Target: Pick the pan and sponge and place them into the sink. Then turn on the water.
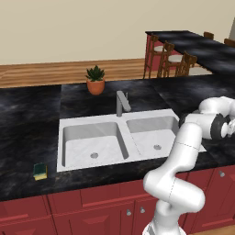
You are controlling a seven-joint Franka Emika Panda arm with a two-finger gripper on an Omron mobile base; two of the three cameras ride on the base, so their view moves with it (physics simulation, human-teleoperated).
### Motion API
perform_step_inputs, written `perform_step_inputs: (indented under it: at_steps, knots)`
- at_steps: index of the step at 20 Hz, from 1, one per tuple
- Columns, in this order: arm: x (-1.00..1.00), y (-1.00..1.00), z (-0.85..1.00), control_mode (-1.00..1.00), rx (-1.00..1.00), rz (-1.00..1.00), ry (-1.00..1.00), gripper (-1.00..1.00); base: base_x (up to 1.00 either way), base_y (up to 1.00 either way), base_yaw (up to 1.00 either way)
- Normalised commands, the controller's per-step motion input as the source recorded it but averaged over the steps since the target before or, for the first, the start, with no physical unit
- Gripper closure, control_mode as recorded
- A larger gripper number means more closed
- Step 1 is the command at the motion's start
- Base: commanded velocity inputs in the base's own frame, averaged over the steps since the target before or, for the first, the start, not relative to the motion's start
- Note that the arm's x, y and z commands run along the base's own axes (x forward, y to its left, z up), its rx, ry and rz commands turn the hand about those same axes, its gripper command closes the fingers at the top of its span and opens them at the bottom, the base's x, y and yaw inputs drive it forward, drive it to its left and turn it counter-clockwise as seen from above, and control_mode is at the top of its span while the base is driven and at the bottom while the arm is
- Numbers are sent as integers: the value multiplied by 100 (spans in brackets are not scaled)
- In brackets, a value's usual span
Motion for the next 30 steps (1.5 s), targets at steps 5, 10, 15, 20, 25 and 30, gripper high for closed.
perform_step_inputs:
  at_steps: [5,10,15,20,25,30]
  knots:
    - [11,-7,-16,-100,1,3,-1,100,0,0,0]
    - [4,-2,-3,-100,0,1,0,100,0,0,0]
    - [-3,1,1,-100,0,0,0,100,0,0,0]
    - [-28,28,2,-100,-2,0,-7,100,0,0,0]
    - [-32,40,13,-100,-8,-1,-11,100,0,0,0]
    - [-33,36,10,-100,-10,-2,-10,100,0,0,0]
